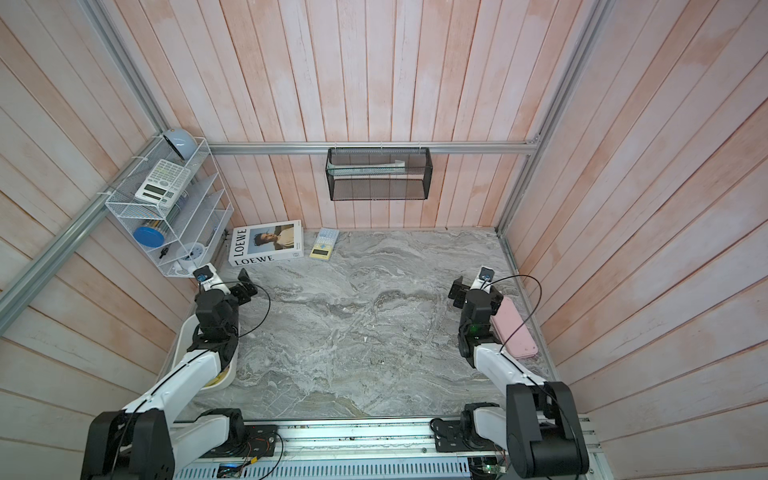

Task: Take out the binder clips from the storage box
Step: Move the storage box to the center of the board.

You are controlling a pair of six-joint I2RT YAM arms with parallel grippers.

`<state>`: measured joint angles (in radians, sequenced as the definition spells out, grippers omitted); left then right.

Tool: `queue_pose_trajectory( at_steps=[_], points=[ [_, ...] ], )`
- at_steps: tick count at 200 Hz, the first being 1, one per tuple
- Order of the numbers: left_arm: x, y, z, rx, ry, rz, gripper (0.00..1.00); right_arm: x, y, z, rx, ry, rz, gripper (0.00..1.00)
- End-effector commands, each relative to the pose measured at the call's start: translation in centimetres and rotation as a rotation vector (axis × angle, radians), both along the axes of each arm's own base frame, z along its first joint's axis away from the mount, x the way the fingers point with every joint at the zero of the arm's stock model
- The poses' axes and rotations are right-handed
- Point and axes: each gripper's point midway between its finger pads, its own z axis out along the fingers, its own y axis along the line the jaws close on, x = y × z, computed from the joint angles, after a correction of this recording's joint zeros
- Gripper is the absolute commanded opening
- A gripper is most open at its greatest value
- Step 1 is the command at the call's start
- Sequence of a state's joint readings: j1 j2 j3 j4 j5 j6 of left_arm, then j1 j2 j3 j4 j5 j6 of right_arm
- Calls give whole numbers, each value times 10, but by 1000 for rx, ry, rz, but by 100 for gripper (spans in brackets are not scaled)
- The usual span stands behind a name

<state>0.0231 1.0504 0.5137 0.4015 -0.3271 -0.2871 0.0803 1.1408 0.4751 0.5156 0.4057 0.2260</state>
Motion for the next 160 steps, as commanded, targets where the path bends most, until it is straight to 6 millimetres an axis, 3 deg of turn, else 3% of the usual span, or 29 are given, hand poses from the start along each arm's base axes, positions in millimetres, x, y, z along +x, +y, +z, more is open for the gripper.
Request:
queue_pose_trajectory(
  at_steps=[1, 23, 53, 108, 150, 160],
  points=[
    [-34, 18, -17, -206, 129, 157, 100, -23, -14, 4, 221, 73, -140, 98],
    [-51, 14, -14, -263, 210, 127, 100, -13, 14, 16, 315, 85, 27, 98],
    [-75, 27, -38, -304, 370, 256, 100, -6, 60, 22, 362, 156, 213, 98],
    [-78, 39, -87, -297, 678, 359, 97, -12, 144, 16, 253, 313, 436, 98],
    [-80, 39, -109, -254, 765, 336, 91, -21, 185, 14, 194, 371, 536, 98],
    [-78, 38, -111, -253, 772, 324, 84, -23, 194, 12, 179, 388, 560, 98]
  ],
)
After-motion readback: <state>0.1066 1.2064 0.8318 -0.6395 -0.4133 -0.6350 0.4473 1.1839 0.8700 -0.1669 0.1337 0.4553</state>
